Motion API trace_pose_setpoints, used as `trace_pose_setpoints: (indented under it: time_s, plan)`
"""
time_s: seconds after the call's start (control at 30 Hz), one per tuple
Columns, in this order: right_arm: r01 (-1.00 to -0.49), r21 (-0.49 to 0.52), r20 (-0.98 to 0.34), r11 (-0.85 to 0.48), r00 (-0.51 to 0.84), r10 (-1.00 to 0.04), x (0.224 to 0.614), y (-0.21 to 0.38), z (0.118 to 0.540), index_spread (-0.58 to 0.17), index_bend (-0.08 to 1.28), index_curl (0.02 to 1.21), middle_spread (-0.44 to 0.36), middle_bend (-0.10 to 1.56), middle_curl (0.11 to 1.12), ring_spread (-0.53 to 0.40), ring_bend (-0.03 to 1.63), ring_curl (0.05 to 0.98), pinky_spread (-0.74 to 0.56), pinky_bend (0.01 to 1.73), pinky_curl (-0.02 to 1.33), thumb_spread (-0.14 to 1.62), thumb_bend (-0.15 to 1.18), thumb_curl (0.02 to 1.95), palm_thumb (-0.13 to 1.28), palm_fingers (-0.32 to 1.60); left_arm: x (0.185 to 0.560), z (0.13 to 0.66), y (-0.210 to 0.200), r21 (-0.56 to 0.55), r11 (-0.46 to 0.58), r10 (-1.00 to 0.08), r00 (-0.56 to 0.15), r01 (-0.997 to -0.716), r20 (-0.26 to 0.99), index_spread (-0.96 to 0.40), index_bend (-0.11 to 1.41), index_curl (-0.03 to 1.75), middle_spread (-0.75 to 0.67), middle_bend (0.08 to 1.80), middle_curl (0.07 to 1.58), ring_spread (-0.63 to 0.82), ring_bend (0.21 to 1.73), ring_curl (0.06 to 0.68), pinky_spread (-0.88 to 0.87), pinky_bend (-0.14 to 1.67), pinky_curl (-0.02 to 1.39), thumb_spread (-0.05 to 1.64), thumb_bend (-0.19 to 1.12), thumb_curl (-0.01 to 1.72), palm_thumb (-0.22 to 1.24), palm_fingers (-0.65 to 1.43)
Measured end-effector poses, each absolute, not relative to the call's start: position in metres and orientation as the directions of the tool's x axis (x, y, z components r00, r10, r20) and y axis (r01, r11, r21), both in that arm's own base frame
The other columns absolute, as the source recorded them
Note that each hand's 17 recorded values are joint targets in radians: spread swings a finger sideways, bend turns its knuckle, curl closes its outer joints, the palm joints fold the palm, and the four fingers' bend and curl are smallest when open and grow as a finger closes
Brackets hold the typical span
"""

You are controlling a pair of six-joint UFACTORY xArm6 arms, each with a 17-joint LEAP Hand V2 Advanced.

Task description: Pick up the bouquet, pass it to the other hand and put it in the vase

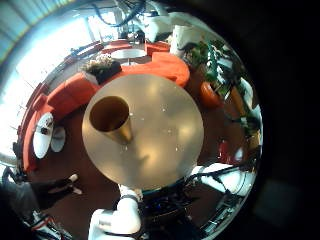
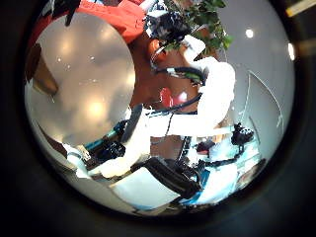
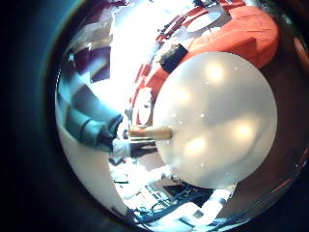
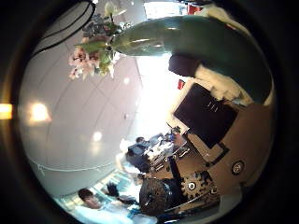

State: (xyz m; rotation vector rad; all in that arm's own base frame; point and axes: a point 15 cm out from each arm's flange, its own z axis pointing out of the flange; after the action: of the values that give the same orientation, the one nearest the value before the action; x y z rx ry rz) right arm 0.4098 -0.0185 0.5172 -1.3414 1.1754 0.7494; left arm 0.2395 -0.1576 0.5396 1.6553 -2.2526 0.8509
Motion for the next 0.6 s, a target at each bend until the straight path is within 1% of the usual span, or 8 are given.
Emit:
trace_pose_setpoints:
  time_s: [0.13,0.23,0.33,0.5,0.6]
  plan:
    - [-0.923,-0.377,-0.919,0.071,0.363,-0.156,0.392,-0.009,0.524,-0.268,1.09,1.05,-0.141,1.35,0.87,-0.185,1.46,0.713,-0.18,1.24,0.87,0.88,0.00,1.11,1.19,1.14,0.262,0.543,-0.155,-0.361,0.107,-0.735,-0.319,-0.926,0.598,0.15,0.16,0.34,0.39,0.19,0.30,0.52,0.57,0.210,0.48,0.31,0.33,1.10,-0.03,0.32,0.29,0.12]
    - [-0.916,-0.400,-0.911,0.019,0.396,-0.120,0.378,-0.002,0.528,-0.266,1.09,1.05,-0.141,1.35,0.87,-0.185,1.47,0.711,-0.18,1.24,0.88,0.87,0.00,1.13,1.18,1.14,0.268,0.550,-0.156,-0.381,0.054,-0.666,-0.318,-0.923,0.675,0.15,0.17,0.34,0.40,0.19,0.31,0.53,0.58,0.211,0.48,0.32,0.34,1.08,-0.03,0.32,0.28,0.11]
    - [-0.908,-0.417,-0.905,-0.038,0.419,-0.076,0.365,0.007,0.530,-0.261,1.10,1.04,-0.140,1.35,0.86,-0.184,1.47,0.708,-0.18,1.23,0.89,0.87,0.00,1.15,1.18,1.14,0.272,0.554,-0.153,-0.377,0.004,-0.599,-0.304,-0.926,0.740,0.16,0.17,0.34,0.40,0.19,0.31,0.53,0.58,0.209,0.48,0.31,0.33,1.06,-0.03,0.32,0.27,0.12]
    - [-0.898,-0.430,-0.900,-0.099,0.435,-0.035,0.356,0.018,0.525,-0.257,1.11,1.03,-0.139,1.36,0.86,-0.183,1.47,0.705,-0.18,1.22,0.91,0.87,0.00,1.18,1.17,1.14,0.267,0.567,-0.158,-0.335,0.021,-0.541,-0.293,-0.942,0.788,0.16,0.17,0.34,0.40,0.19,0.32,0.54,0.58,0.208,0.48,0.31,0.33,1.04,-0.03,0.32,0.28,0.12]
    - [-0.895,-0.423,-0.903,-0.142,0.430,-0.019,0.350,0.023,0.517,-0.254,1.11,1.03,-0.139,1.36,0.85,-0.183,1.47,0.703,-0.18,1.22,0.92,0.87,0.00,1.20,1.17,1.14,0.264,0.579,-0.169,-0.308,0.029,-0.483,-0.283,-0.951,0.829,0.17,0.17,0.34,0.41,0.19,0.32,0.54,0.59,0.208,0.48,0.30,0.33,1.03,-0.03,0.33,0.28,0.11]
